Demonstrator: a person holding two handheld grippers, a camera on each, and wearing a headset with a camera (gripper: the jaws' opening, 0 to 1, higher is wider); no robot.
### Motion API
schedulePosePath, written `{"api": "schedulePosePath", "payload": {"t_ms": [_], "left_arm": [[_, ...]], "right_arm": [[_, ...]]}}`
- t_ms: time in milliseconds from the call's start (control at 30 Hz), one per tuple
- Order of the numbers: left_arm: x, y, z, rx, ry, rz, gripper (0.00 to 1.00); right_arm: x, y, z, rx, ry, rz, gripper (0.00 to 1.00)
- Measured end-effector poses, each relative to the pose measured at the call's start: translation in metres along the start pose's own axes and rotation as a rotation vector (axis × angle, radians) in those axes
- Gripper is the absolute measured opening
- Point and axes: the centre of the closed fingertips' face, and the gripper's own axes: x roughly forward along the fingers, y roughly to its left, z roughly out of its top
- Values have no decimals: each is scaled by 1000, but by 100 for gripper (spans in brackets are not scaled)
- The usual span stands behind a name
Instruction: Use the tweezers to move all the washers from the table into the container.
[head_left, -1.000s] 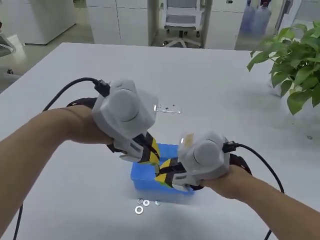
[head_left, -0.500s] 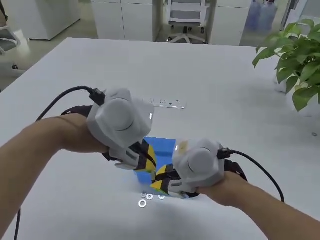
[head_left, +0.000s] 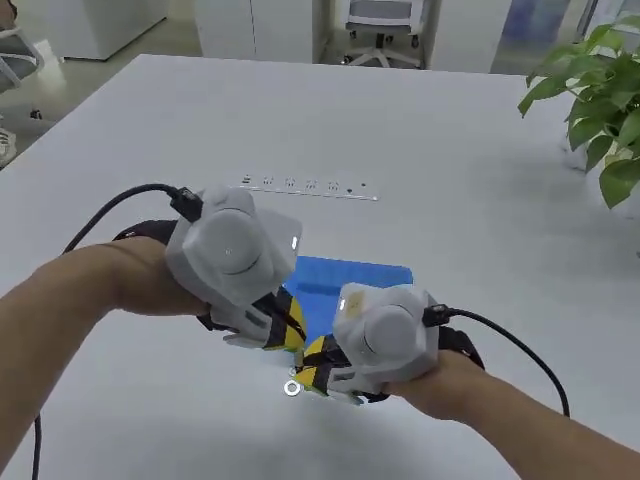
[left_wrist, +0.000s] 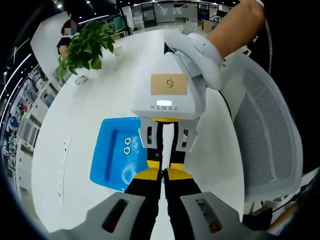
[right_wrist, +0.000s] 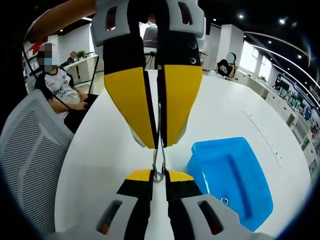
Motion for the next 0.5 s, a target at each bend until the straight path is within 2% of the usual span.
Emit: {"api": "schedulePosePath", "payload": {"t_ms": [500], "left_arm": [[6,-7,-16,-51,-2,-12,6]], "right_arm": [[15,6,-7,3,12,28,12]]}}
